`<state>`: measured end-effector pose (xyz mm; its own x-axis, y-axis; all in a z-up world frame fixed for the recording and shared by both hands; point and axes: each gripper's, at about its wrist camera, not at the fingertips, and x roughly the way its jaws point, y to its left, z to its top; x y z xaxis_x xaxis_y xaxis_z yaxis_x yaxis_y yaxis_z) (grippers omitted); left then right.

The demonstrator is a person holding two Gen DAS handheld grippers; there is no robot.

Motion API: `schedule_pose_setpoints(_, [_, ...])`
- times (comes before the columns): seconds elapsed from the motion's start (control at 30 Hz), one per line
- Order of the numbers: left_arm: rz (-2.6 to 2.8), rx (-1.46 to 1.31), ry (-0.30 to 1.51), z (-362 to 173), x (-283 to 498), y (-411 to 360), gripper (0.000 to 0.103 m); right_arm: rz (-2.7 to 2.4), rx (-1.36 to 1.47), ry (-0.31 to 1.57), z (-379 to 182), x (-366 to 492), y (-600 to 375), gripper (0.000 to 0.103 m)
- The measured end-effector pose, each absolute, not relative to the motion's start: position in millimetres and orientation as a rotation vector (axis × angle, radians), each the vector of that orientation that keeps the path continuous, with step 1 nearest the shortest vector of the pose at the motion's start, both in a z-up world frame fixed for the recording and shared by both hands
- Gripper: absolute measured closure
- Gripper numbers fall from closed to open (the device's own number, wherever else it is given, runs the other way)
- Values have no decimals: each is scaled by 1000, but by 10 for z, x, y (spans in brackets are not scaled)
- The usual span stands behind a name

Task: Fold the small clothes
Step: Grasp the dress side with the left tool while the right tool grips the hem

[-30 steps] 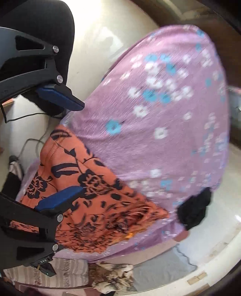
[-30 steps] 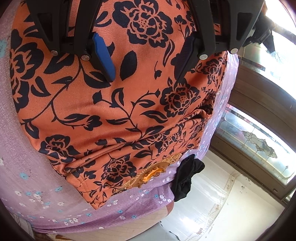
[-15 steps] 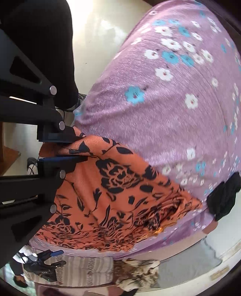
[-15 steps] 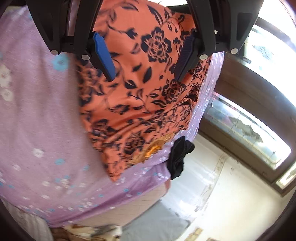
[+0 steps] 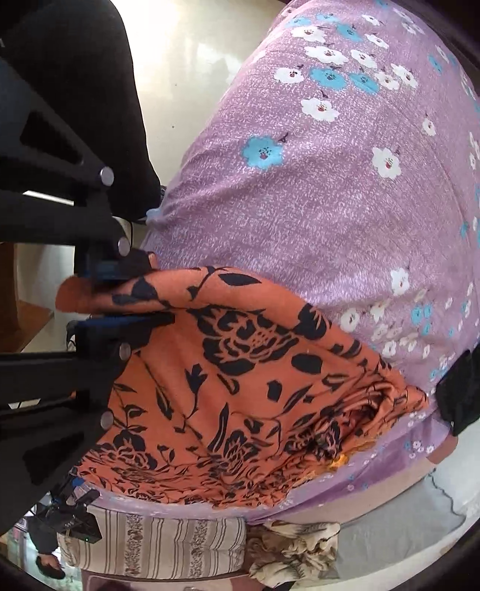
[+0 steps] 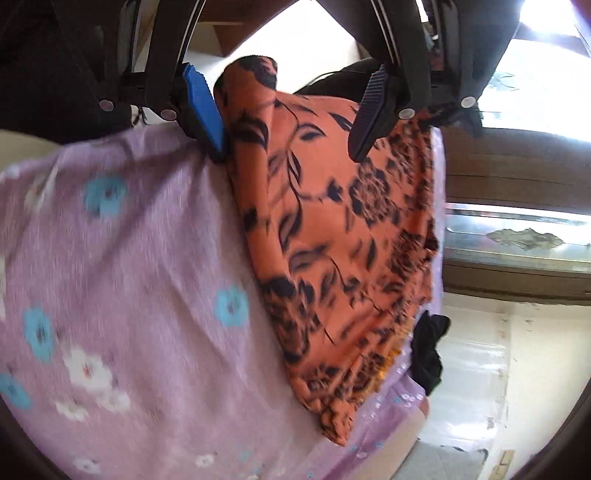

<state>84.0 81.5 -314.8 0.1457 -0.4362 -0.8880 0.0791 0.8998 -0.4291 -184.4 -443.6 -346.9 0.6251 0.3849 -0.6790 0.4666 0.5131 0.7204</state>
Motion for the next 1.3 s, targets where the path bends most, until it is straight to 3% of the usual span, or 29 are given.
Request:
schedule_pose_setpoints(0.07, [-387,-270,1376,-3123,809,767,91,-111,1068,927,-3478,-1882,-4392,37])
schedule_pose_setpoints(0.13, [-388,-271,1399,-3149,816,741,89,-180,979,965,-3463,-1859,-4320,60])
schedule_pose_setpoints(0.2, [-398,-283,1437,-3201,842,693,86,-222,870,993,-3420,-1837,-4235,75])
schedule_pose_setpoints(0.23, [-397,-280,1431,-3196,837,692,86,-219,844,997,-3404,-1841,-4219,91])
schedule_pose_setpoints(0.27, [-397,-268,1426,-3187,831,685,86,-198,833,993,-3384,-1831,-4206,96])
schedule_pose_setpoints(0.3, [-402,-262,1425,-3170,828,680,93,-178,813,982,-3348,-1830,-4194,96])
schedule_pose_setpoints(0.57, [-494,-322,1332,-2664,904,855,95,75,782,710,-2633,-1705,-4176,96])
schedule_pose_setpoints(0.77, [-503,-280,1406,-2791,1018,851,94,52,867,816,-2899,-1447,-4275,96])
schedule_pose_setpoints(0.9, [-477,-309,1505,-3155,1025,775,74,-5,918,926,-3187,-1505,-4212,92])
schedule_pose_setpoints(1.0, [-494,-301,1488,-3168,1020,736,69,-61,920,960,-3258,-1589,-4194,90])
schedule_pose_setpoints(1.07, [-499,-271,1478,-3164,1026,680,71,-87,927,972,-3308,-1603,-4178,83])
schedule_pose_setpoints(1.13, [-493,-252,1473,-3170,1045,652,93,-78,933,973,-3425,-1575,-4144,75])
schedule_pose_setpoints(1.17, [-492,-257,1474,-3164,1067,627,93,-67,919,967,-3425,-1574,-4133,73])
schedule_pose_setpoints(1.27, [-494,-237,1449,-3076,1101,564,95,15,964,950,-3401,-1505,-4158,80])
schedule_pose_setpoints(1.3, [-509,-235,1440,-3010,1097,572,95,56,988,933,-3357,-1486,-4178,92])
